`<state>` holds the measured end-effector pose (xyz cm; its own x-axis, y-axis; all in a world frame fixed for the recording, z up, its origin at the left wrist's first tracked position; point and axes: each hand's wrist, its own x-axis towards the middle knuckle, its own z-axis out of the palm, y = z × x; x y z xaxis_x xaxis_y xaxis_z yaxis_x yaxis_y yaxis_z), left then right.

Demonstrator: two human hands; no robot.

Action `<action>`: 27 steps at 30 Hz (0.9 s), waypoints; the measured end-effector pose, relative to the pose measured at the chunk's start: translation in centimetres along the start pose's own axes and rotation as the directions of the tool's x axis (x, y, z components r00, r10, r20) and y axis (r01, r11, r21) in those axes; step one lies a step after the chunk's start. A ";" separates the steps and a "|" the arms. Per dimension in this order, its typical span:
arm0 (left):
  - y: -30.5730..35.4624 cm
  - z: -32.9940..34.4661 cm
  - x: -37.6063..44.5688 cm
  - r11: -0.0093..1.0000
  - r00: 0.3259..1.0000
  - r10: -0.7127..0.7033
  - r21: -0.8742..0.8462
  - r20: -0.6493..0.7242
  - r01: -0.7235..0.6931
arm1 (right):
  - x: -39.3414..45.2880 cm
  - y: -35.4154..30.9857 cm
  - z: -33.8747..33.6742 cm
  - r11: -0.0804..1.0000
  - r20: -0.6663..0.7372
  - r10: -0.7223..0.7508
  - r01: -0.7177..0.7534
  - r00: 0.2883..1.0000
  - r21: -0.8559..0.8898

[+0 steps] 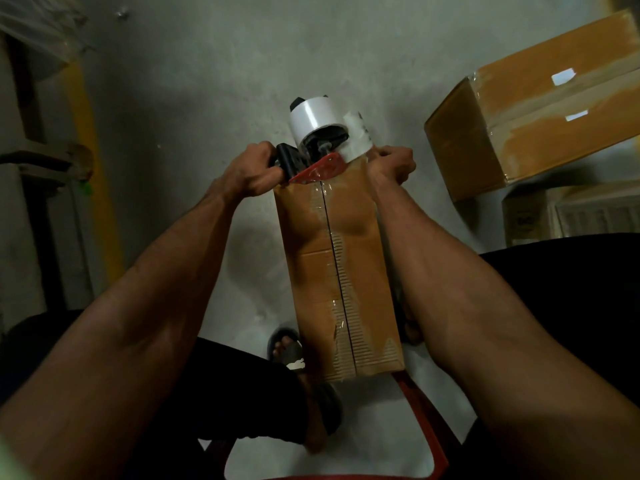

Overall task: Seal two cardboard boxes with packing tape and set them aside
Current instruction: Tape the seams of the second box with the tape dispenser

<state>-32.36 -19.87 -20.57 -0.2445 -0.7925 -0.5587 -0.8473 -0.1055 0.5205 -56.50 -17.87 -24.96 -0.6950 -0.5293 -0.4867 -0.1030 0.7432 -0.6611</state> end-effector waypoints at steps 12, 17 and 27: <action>-0.5 -0.1 1.6 0.984 0.998 0.060 0.168 0.020 -0.063 | 1.7 1.3 0.2 0.923 0.264 0.252 -0.313 0.931 0.224; 0.3 -0.5 1.8 0.982 0.993 0.100 0.152 0.062 -0.108 | 1.6 0.9 0.1 0.841 0.301 0.397 -0.475 0.867 0.261; 0.2 -0.8 2.2 0.981 0.992 0.082 0.168 0.091 -0.096 | -0.8 3.0 1.6 0.968 -0.042 0.147 -0.135 0.988 0.210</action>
<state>-32.73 -22.09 -21.19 -0.3551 -0.7402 -0.5710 -0.8869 0.0737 0.4561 -55.10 -15.85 -27.47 -0.7316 -0.3970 -0.5543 0.1436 0.7050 -0.6945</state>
